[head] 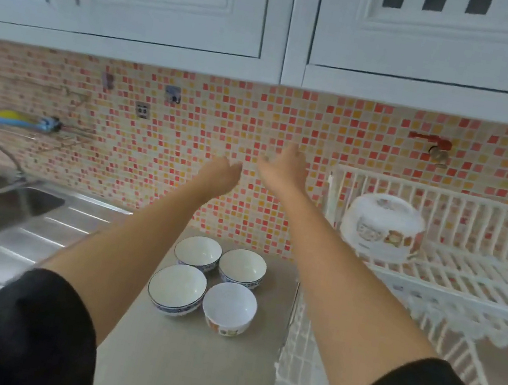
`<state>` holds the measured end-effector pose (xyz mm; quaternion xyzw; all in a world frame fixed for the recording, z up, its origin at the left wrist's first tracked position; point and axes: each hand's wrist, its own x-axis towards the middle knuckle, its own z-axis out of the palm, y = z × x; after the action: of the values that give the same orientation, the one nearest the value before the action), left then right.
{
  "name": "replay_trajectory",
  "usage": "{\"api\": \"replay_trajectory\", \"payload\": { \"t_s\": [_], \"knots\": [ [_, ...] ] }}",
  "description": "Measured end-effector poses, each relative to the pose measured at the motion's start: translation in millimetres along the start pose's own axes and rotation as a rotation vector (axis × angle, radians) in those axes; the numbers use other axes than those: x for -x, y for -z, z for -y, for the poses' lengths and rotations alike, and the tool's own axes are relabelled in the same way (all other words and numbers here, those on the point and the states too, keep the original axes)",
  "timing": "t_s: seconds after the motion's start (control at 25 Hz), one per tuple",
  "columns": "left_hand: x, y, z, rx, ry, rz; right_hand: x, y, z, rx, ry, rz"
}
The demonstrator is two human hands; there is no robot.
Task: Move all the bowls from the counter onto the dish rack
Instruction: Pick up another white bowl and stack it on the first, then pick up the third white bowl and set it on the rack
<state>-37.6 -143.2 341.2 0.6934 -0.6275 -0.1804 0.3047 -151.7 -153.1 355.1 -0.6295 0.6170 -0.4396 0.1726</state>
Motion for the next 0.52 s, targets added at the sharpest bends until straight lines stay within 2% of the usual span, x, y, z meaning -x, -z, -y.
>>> {"api": "replay_trajectory", "payload": {
  "t_s": [0.28,0.4,0.52],
  "knots": [
    [23.4,-114.4,128.3,-0.127,0.139,0.259,52.7,-113.2,-141.9,0.231,-0.332,0.196],
    [27.2,-167.4,173.3,-0.064,0.295,0.333,69.3,-143.8,-195.6,0.239,-0.427,0.239],
    [33.4,-203.4,196.7,0.017,0.363,0.35,81.9,-170.7,-236.3,0.279,-0.511,0.318]
  ]
}}
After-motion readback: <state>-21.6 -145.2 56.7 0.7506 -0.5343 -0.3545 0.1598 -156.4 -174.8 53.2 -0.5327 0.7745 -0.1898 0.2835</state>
